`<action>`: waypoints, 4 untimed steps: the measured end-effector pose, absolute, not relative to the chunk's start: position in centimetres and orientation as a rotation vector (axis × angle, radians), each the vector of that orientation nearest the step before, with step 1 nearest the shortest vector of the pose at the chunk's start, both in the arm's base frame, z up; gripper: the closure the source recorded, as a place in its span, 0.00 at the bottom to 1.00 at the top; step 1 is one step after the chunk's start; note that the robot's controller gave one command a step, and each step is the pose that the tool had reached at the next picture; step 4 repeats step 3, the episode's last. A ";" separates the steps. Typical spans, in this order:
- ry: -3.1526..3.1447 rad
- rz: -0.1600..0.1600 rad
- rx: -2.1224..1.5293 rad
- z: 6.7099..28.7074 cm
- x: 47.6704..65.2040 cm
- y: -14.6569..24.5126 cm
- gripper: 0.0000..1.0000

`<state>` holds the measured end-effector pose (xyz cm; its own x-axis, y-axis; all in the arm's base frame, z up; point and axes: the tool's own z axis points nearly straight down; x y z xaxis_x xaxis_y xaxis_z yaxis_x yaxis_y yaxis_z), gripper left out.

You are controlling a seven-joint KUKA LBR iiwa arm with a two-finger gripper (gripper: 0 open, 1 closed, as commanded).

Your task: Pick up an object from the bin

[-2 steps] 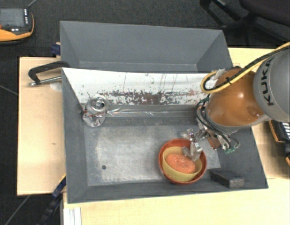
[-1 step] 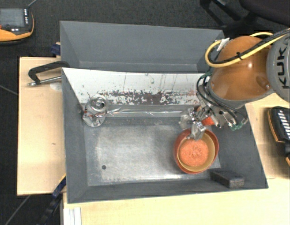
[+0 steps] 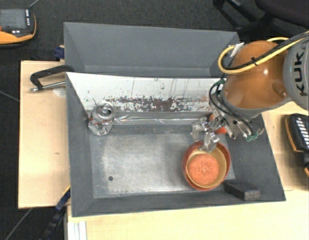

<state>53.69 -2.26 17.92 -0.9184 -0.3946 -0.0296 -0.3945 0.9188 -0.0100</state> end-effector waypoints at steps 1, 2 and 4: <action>3.021 -0.013 -0.673 28.1 56.4 -4.5 1.00; 2.982 -0.013 -0.838 16.3 55.5 -11.3 1.00; 2.957 -0.022 -0.887 27.3 50.8 -12.0 1.00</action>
Offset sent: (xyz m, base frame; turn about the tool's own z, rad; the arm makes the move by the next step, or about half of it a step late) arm 0.0238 -0.0224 0.0965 -0.0358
